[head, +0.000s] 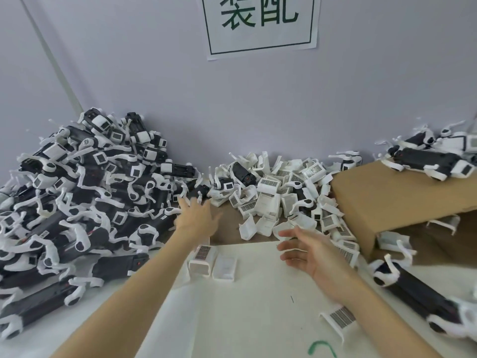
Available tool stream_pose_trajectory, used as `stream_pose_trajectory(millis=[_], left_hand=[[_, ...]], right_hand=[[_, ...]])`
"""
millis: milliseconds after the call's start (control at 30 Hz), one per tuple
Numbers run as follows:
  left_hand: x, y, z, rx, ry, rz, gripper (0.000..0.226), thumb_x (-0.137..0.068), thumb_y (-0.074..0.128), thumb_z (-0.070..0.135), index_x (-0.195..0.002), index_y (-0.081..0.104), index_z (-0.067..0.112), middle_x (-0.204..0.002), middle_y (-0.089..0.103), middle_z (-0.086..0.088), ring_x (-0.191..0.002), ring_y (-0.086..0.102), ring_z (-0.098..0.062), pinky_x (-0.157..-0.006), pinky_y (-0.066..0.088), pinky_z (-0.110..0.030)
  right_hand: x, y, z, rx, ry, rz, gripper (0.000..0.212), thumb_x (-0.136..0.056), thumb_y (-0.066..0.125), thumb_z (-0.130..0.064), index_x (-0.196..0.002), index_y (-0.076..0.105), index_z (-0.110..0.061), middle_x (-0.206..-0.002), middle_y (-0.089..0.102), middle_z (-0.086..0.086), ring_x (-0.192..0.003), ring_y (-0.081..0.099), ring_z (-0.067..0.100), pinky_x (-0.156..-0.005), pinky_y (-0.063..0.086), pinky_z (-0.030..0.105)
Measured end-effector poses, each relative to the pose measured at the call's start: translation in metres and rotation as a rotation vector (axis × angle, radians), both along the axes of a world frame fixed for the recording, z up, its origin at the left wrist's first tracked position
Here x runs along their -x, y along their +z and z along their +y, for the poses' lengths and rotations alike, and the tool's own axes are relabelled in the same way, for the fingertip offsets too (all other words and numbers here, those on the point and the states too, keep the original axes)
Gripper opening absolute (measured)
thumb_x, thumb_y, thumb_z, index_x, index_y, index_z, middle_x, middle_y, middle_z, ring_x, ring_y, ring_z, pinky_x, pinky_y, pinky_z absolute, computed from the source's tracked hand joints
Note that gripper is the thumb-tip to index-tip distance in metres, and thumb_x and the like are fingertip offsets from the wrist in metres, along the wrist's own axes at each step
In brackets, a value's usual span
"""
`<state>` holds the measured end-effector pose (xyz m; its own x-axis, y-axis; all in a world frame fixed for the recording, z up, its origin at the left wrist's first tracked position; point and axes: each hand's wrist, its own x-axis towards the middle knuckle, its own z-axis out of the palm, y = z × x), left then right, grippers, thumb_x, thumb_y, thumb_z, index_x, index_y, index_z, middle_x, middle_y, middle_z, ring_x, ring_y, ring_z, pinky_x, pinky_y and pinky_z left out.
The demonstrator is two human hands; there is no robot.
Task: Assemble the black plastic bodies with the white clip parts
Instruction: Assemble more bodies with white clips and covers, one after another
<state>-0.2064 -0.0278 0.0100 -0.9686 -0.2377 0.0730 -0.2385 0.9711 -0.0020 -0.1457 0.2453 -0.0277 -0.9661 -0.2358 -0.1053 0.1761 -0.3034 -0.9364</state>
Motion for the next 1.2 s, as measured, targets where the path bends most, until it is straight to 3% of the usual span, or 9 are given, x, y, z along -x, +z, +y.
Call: stream_pose_trajectory(millis=[167,333,467,567,700,833,967,1033,1200], left_hand=[[0.004,-0.01,0.009,-0.127,-0.041,0.133,0.039,-0.103,0.064,0.044,-0.122,0.065,0.009,-0.142,0.047,-0.009,-0.142,0.032,-0.039,-0.105,0.051,-0.055],[-0.035,0.004,0.027,-0.274,-0.462,0.5,0.026,-0.092,0.082,0.028,-0.087,0.062,0.012,-0.116,0.057,-0.002,-0.111,0.047,-0.028,-0.09,0.049,-0.04],[-0.082,0.007,0.053,-0.603,-0.644,0.7,0.032,-0.084,0.086,0.003,-0.078,0.057,0.013,-0.102,0.059,0.002,-0.102,0.053,-0.021,-0.09,0.044,-0.024],[-0.112,-0.003,0.066,-0.817,-0.652,0.664,0.038,-0.091,0.078,-0.002,-0.079,0.052,0.023,-0.101,0.06,0.008,-0.1,0.057,-0.018,-0.086,0.045,-0.022],[-0.139,-0.027,0.061,-1.117,-0.573,0.543,0.037,-0.099,0.069,0.0,-0.08,0.049,0.025,-0.101,0.064,0.004,-0.093,0.057,-0.02,-0.073,0.043,-0.023],[-0.156,-0.039,0.042,-1.071,-0.6,0.53,0.024,-0.101,0.07,0.01,-0.105,0.059,0.032,-0.114,0.064,0.007,-0.093,0.06,-0.007,-0.076,0.041,-0.013],[-0.164,-0.044,0.038,-1.134,-0.585,0.591,0.058,-0.094,0.08,0.025,-0.135,0.05,0.053,-0.141,0.047,0.018,-0.126,0.054,-0.013,-0.091,0.051,-0.014],[-0.166,-0.046,0.039,-1.177,-0.534,0.637,0.078,-0.085,0.087,0.03,-0.145,0.041,0.05,-0.15,0.036,0.014,-0.139,0.044,-0.006,-0.095,0.052,-0.013],[-0.171,-0.046,0.039,-1.419,-0.412,0.473,0.083,-0.082,0.074,0.057,-0.152,0.031,0.048,-0.152,0.046,0.008,-0.134,0.057,-0.012,-0.101,0.053,-0.027]], right_hand=[[0.0,-0.002,-0.003,-0.055,-0.002,0.025,0.035,-0.109,0.051,-0.027,-0.111,0.074,-0.001,-0.091,0.075,0.019,-0.074,0.071,0.024,-0.063,0.057,0.028],[-0.001,-0.003,-0.004,-0.105,0.008,0.036,0.036,-0.11,0.049,-0.026,-0.114,0.072,0.001,-0.09,0.076,0.019,-0.074,0.072,0.025,-0.065,0.058,0.028],[-0.008,0.004,-0.009,-0.055,-0.024,0.072,0.036,-0.104,0.057,-0.038,-0.126,0.065,-0.011,-0.105,0.077,0.02,-0.091,0.076,0.034,-0.068,0.06,0.036],[-0.015,0.016,-0.01,-0.058,0.041,0.108,0.049,-0.097,0.061,-0.051,-0.13,0.065,-0.014,-0.116,0.075,0.018,-0.105,0.075,0.038,-0.073,0.06,0.039],[-0.029,0.025,-0.007,-0.14,0.166,0.078,0.048,-0.099,0.063,-0.047,-0.12,0.072,-0.004,-0.118,0.073,0.022,-0.102,0.075,0.041,-0.075,0.061,0.036],[-0.049,0.019,-0.011,-0.178,0.171,0.089,0.033,-0.09,0.075,-0.038,-0.106,0.079,-0.009,-0.109,0.075,0.016,-0.097,0.075,0.033,-0.08,0.059,0.034],[-0.066,0.012,-0.017,-0.144,0.098,0.142,0.043,-0.084,0.078,-0.04,-0.109,0.079,-0.005,-0.113,0.075,0.019,-0.096,0.074,0.028,-0.084,0.058,0.031],[-0.071,0.009,-0.02,-0.112,0.022,0.18,0.046,-0.085,0.076,-0.041,-0.11,0.077,-0.003,-0.113,0.074,0.022,-0.096,0.074,0.03,-0.092,0.058,0.037],[-0.074,0.004,-0.022,0.076,-0.036,0.199,0.051,-0.092,0.067,-0.037,-0.118,0.069,0.007,-0.123,0.073,0.019,-0.109,0.073,0.027,-0.109,0.051,0.045]])
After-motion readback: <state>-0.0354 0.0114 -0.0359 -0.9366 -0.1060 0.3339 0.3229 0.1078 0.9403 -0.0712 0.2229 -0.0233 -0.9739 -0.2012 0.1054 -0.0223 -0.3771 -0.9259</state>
